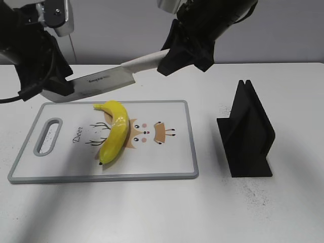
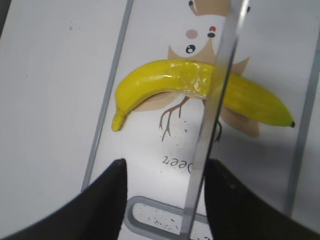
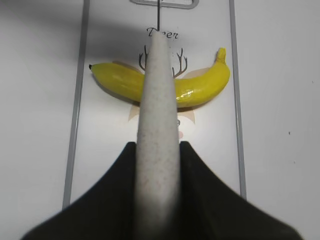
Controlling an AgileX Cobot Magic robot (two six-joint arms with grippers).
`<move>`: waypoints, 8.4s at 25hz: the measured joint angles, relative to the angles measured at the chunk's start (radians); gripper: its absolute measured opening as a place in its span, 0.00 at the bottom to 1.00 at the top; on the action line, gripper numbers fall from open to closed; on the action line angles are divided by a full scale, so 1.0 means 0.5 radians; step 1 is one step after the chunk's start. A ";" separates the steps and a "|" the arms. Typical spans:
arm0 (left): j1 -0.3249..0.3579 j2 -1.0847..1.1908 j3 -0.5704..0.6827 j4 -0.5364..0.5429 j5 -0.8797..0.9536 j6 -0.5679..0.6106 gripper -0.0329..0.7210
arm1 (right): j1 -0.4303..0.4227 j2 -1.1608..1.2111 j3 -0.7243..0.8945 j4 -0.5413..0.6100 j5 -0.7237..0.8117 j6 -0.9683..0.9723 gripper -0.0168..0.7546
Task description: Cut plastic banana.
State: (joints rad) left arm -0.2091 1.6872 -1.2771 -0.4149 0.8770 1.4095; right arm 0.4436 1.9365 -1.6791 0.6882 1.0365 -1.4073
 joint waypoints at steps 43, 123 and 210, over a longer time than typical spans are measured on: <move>-0.036 0.580 -0.035 -0.138 -0.192 0.125 0.04 | -0.004 0.577 -0.039 -0.661 0.031 0.715 0.26; 0.326 -2.416 1.333 0.460 0.667 -2.245 0.82 | -0.033 -2.126 1.851 -0.861 -0.700 2.683 0.23; 0.326 -3.350 1.597 0.663 0.443 -2.542 0.75 | -0.033 -1.630 1.735 -1.624 -0.831 3.801 0.23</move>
State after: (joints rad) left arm -0.0462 0.0122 -0.4786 -0.0836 1.0984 0.1386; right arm 0.4271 1.1214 -0.8118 -0.1236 0.6212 0.4931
